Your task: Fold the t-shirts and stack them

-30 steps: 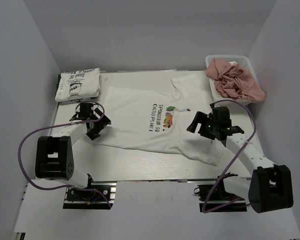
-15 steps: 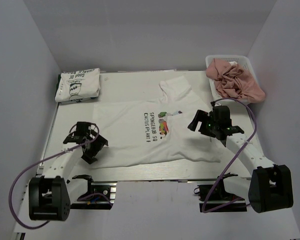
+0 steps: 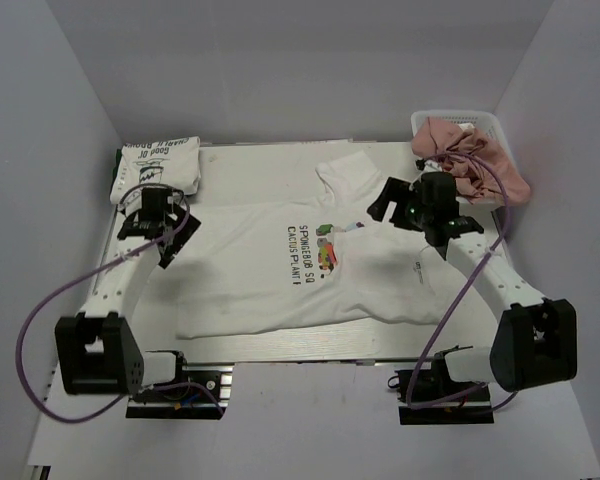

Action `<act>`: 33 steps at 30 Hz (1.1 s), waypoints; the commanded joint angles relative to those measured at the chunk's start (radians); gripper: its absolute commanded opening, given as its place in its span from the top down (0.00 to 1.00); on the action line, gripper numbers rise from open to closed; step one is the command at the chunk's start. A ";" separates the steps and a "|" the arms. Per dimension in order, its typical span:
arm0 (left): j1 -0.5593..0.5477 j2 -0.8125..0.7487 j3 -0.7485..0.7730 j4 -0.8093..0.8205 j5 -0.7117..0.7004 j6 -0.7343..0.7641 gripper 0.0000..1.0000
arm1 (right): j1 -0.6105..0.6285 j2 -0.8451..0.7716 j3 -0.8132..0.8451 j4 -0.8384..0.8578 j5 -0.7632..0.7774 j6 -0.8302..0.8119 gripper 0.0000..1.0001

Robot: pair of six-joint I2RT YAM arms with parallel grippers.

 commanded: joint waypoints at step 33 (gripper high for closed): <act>0.009 0.545 0.370 0.225 -0.011 0.258 0.00 | 0.070 0.021 0.283 -0.328 0.101 0.038 0.10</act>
